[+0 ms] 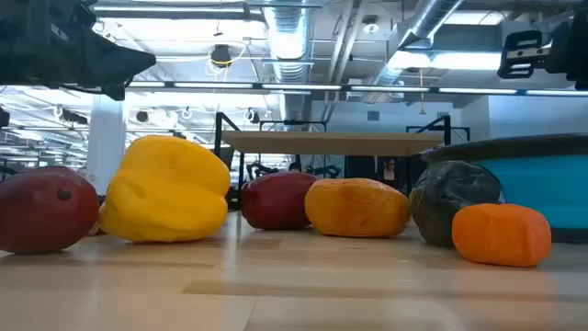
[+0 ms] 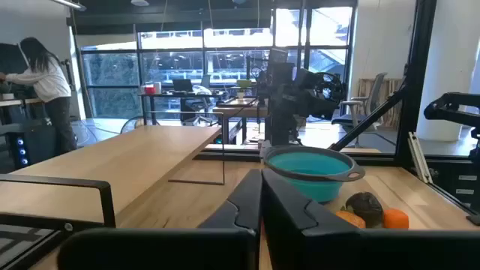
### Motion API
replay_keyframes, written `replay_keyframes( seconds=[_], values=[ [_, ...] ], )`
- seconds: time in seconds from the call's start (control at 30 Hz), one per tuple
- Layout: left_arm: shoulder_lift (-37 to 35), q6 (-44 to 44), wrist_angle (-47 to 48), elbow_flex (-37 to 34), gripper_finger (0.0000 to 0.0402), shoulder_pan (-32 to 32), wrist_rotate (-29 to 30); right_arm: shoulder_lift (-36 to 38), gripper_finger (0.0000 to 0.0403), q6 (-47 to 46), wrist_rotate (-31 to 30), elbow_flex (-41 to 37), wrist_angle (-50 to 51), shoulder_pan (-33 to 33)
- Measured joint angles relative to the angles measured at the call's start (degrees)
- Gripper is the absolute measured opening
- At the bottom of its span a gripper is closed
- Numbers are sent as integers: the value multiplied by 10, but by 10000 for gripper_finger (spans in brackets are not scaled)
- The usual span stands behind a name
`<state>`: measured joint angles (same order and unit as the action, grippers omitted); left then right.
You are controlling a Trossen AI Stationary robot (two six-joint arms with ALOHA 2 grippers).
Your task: Pick & Place Fruit
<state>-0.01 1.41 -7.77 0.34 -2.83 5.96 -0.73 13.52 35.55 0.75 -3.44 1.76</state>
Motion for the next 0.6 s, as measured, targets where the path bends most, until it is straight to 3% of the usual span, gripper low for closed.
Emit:
replay_keyframes(
  seconds=[0.6],
  values=[
    [8,-2,-4,0,2,-2,0,0,6,0,0,0,0,0]
  ],
)
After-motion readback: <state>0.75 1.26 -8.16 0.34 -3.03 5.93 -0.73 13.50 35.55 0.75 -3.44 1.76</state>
